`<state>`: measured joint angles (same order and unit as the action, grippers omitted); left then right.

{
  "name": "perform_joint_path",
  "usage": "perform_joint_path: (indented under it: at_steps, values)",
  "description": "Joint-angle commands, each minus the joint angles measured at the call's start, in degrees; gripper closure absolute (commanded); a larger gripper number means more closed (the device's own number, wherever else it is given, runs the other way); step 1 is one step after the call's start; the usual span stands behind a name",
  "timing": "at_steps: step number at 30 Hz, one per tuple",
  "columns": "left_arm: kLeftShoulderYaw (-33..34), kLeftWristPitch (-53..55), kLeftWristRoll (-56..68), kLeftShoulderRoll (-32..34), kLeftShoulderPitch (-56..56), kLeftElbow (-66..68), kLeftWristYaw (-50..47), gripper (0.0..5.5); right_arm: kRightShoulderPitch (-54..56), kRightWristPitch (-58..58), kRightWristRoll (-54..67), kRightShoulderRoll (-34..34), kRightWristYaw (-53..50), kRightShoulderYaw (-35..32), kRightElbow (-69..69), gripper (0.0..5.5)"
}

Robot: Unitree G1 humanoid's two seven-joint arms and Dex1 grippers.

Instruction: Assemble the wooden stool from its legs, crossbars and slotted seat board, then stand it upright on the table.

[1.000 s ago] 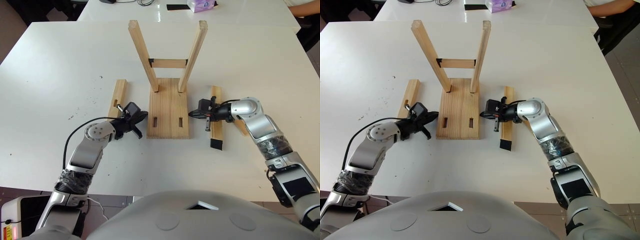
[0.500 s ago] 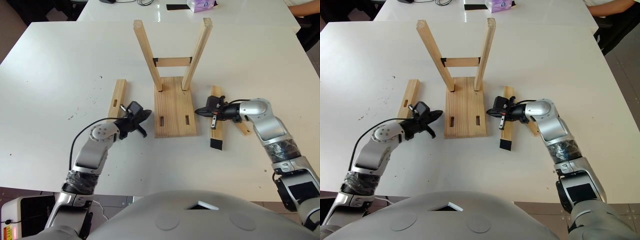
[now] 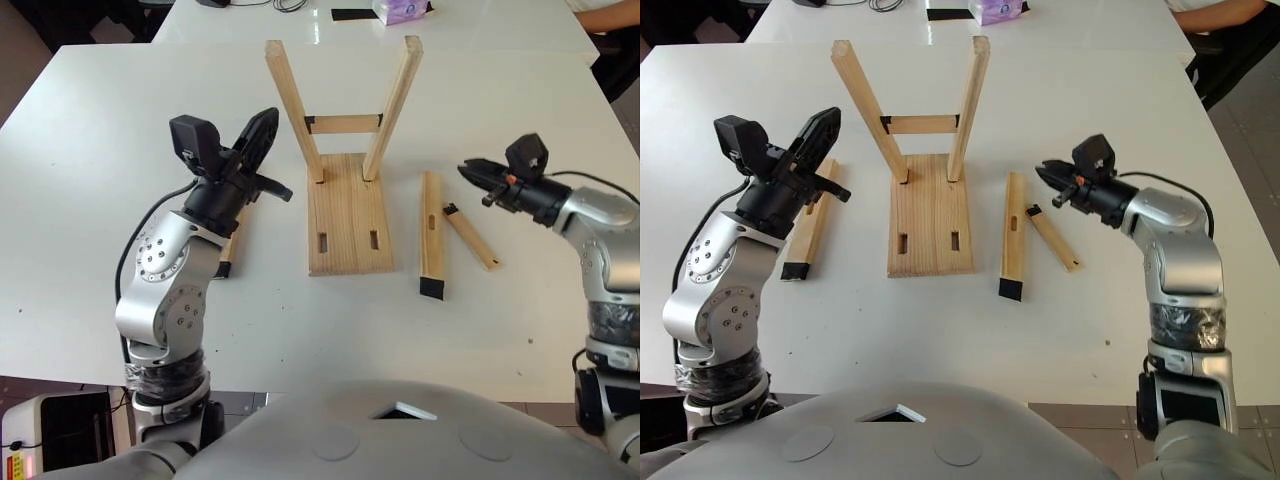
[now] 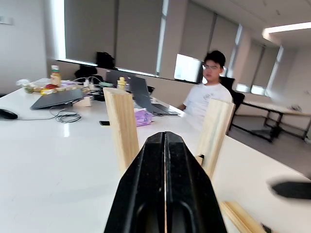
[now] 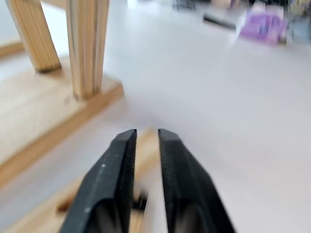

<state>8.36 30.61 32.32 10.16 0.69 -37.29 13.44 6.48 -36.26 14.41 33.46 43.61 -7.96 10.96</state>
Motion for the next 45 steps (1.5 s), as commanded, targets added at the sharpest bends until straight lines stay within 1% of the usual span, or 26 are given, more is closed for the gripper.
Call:
perform_joint_path:
  at_steps: [1,5,6,9,16,21,25,37,41,43,45]
  values:
    - [0.33,-0.01,-2.08,-3.97,-3.22,-1.32,-7.57,5.50,-7.98,-4.47,1.26,1.40,-2.03,-2.18,5.35,4.05]
    - [0.09,-1.39,-3.15,-6.15,-6.49,-2.97,-10.73,5.50,-11.43,-8.08,3.26,3.06,-1.54,-2.44,9.28,3.43]
    - [-0.02,-1.74,-3.41,-6.51,-7.16,-3.20,-11.19,5.50,-12.16,-8.84,3.59,3.27,-1.54,-2.48,10.20,3.35]
    - [-0.43,-2.66,-4.03,-7.63,-8.95,-3.79,-12.37,5.50,-13.78,-9.89,4.16,4.02,-2.15,-2.54,11.28,2.83]
    - [-1.22,-4.95,-5.05,-8.75,-11.04,-3.39,-13.16,5.50,-15.87,-5.99,2.55,6.63,-1.41,-1.33,8.62,1.69]
    - [-2.13,-5.48,-5.71,-8.78,-11.46,-3.12,-13.55,5.50,-20.42,-2.32,0.06,8.89,-0.20,0.72,5.52,1.69]
    - [-2.12,-5.13,-5.71,-8.42,-11.72,-3.19,-13.56,5.50,-23.85,-0.39,-0.58,9.80,0.46,0.41,4.77,1.69]
    - [-1.28,-4.89,-5.51,-6.89,-9.78,-1.54,-13.07,5.50,-26.79,6.18,-1.94,10.44,0.87,2.59,2.57,3.40]
    - [-0.53,-5.02,-5.51,-6.16,-8.76,-0.71,-13.01,5.50,-23.69,7.69,-2.37,10.50,-0.20,2.32,-1.27,4.04]
    - [-0.18,-5.00,-5.26,-5.78,-8.03,-0.37,-12.99,5.50,-22.53,7.28,-1.89,9.47,-1.40,2.11,-1.75,4.20]
    - [0.04,-4.84,-5.00,-5.33,-7.45,-0.06,-12.74,5.50,-20.74,5.52,-0.68,7.85,-3.11,1.78,-1.55,4.20]
